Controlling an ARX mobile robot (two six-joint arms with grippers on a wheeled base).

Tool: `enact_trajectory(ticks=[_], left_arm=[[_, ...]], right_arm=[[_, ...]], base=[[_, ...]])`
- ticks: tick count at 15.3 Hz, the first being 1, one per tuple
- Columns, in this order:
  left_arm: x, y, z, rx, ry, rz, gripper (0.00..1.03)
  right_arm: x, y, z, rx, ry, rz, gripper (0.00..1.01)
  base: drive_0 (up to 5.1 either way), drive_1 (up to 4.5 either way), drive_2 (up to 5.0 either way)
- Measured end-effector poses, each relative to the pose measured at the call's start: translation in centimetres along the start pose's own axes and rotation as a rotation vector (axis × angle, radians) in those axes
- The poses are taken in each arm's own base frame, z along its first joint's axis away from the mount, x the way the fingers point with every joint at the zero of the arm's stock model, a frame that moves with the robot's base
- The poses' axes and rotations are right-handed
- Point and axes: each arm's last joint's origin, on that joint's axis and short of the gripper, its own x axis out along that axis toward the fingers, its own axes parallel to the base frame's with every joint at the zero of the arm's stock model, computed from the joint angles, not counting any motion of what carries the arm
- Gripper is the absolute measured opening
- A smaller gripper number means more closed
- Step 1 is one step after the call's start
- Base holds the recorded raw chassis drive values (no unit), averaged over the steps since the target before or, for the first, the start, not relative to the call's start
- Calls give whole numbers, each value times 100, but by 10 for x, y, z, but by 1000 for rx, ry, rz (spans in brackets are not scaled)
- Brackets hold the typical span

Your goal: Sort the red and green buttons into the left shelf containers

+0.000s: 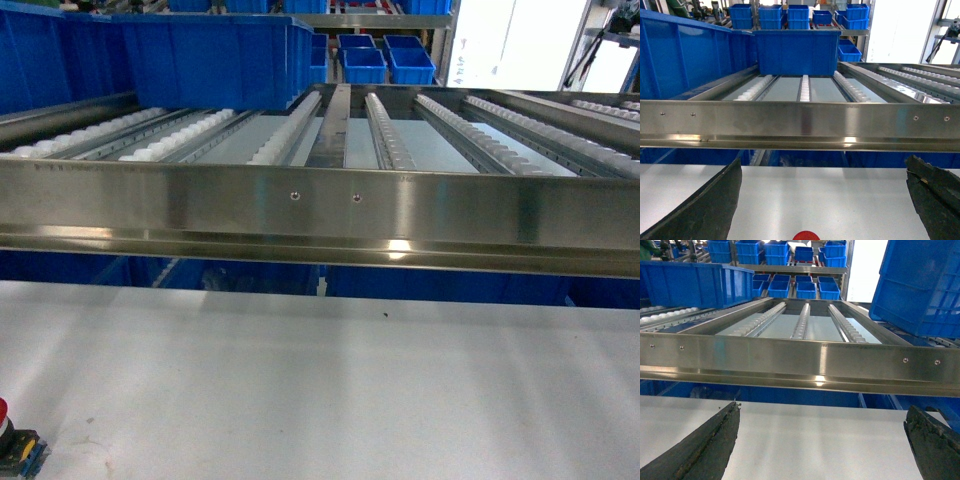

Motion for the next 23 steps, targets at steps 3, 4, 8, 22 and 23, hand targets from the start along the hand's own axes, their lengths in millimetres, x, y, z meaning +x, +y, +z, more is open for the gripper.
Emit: enact_trajectory(ticks=[3,4,8,22,23], left_arm=[[0,0,0,0,0,0,98],[0,0,0,0,0,0,98],[2,12,4,-13,-31,22,98],[102,-3,0,-28,263,-200,98],[102,-3,0,-28,262,-200,98]], right_arm=[[0,0,0,0,0,0,98],[0,0,0,0,0,0,98],[6,14,1,-75,4,21,98],[120,-14,-51,-99,550,-74,98],[121,-15,-52,-91,568,-76,98]], base=[[0,0,0],[0,0,0],[0,0,0],[0,0,0],[0,0,0]])
